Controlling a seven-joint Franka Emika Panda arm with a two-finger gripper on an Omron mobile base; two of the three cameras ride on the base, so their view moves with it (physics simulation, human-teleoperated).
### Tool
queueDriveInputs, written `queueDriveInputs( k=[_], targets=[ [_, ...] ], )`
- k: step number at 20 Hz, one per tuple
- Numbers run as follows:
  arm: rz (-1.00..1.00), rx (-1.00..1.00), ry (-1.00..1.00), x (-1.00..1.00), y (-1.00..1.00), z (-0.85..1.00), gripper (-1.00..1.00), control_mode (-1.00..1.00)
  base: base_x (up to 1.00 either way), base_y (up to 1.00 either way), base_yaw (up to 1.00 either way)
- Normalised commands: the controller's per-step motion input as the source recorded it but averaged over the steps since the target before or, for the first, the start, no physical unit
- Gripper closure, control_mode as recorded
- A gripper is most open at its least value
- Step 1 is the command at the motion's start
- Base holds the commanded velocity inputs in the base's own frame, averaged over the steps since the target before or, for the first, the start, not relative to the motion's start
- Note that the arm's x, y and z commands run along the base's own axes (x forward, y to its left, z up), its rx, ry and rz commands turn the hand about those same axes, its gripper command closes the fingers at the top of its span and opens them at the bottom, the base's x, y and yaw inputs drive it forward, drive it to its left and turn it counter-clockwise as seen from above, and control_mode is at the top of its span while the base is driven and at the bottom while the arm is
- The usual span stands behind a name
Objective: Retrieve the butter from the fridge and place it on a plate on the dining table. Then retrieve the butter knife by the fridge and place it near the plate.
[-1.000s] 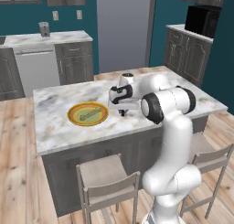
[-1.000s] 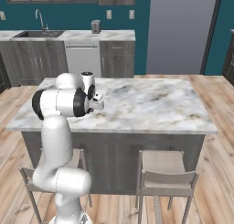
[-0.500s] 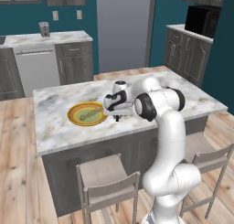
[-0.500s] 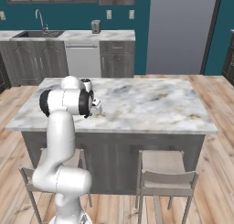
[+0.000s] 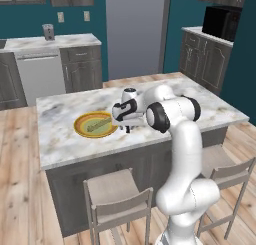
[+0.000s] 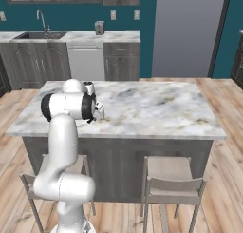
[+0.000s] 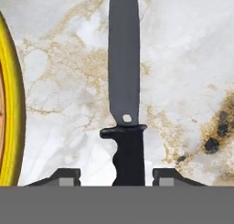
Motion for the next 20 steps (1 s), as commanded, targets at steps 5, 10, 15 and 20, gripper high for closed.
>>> queueDriveInputs(
  k=[5, 10, 15, 20],
  targets=[
    [0.0, 0.0, -0.01, 0.0, 0.0, 0.0, -1.0, -1.0, 0.0, 0.0, 0.0],
    [0.0, 0.0, -0.01, -0.1, -0.02, 0.24, -1.0, -1.0, 0.0, 0.0, 0.0],
    [0.0, 0.0, 0.0, -0.35, -0.02, 0.9, -1.0, -1.0, 0.0, 0.0, 0.0],
    [0.04, -0.01, -0.03, -0.82, 0.0, 0.95, -1.0, -1.0, 0.0, 0.0, 0.0]
  ],
)
